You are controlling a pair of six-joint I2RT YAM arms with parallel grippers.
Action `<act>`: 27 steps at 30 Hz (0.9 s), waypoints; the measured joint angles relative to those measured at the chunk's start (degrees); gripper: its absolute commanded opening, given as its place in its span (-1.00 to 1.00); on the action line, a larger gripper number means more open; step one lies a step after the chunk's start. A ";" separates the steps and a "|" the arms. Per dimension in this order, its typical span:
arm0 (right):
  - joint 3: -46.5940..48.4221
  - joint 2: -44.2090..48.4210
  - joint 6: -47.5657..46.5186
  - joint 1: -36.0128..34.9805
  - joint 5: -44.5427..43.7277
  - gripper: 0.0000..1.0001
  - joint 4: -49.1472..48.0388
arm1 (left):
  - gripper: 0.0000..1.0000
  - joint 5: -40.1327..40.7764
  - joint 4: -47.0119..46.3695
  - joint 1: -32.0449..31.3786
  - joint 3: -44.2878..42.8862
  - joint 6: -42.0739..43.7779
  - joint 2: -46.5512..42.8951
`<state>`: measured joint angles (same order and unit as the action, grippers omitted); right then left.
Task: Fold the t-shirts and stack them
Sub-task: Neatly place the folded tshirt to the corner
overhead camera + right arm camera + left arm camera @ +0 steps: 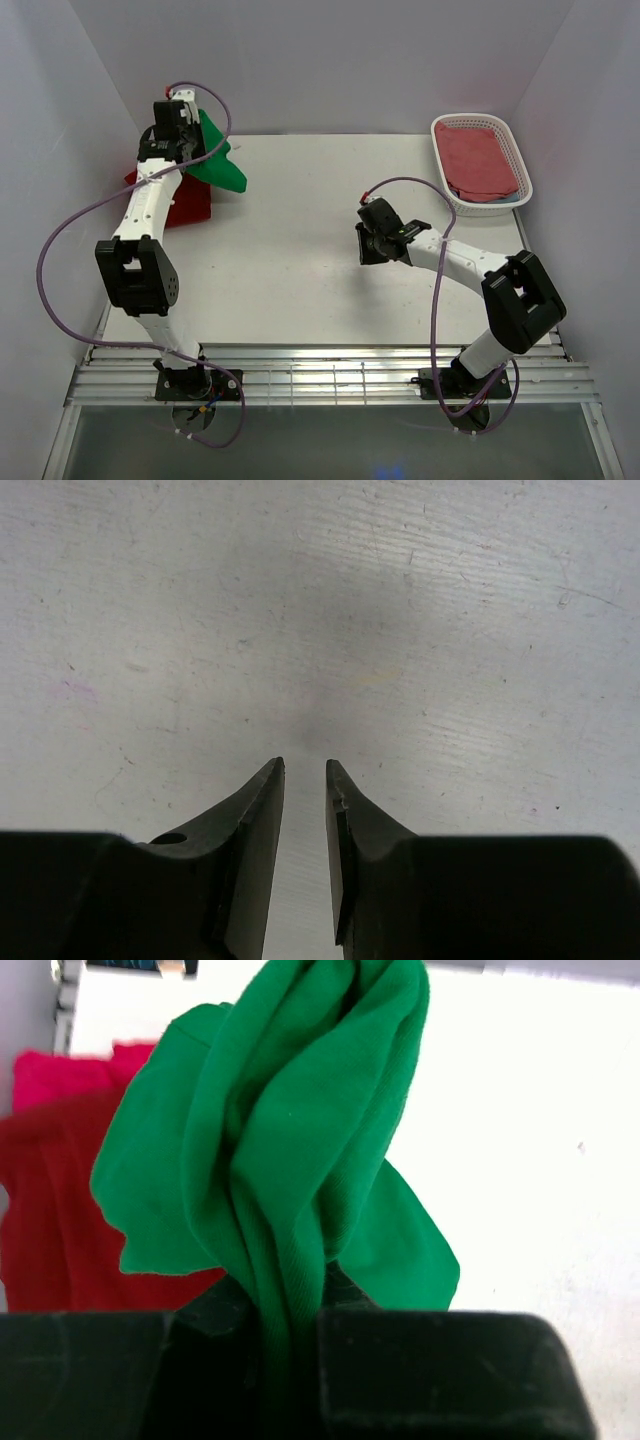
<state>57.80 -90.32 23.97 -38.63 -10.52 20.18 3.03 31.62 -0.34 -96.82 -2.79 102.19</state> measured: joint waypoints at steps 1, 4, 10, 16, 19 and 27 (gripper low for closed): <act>-0.24 0.22 0.02 0.00 0.20 -0.40 -0.31 | -0.87 -0.20 0.22 0.74 -1.90 0.07 0.57; -0.61 0.81 0.15 0.00 0.48 -0.41 -0.42 | -0.87 -1.16 0.17 2.64 -5.16 0.26 1.38; -1.62 3.06 0.35 0.00 0.66 -0.40 -0.55 | -0.88 -5.25 0.00 8.90 -5.38 -0.26 2.47; -4.48 5.90 0.72 -0.02 0.63 -0.40 -0.33 | -0.88 -9.62 -0.98 16.11 -1.16 -2.10 3.30; -5.90 7.63 1.01 -0.02 0.59 -0.40 0.42 | -0.87 -11.52 -1.99 18.84 -1.03 -3.13 5.77; -7.10 13.64 1.18 -0.11 0.02 -0.27 3.10 | 0.31 -9.64 -1.62 21.38 -4.26 -5.86 15.37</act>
<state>50.70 -76.69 25.15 -38.74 -10.50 23.29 -6.61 30.00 21.04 -101.08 -8.64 117.56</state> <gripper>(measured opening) 0.339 0.529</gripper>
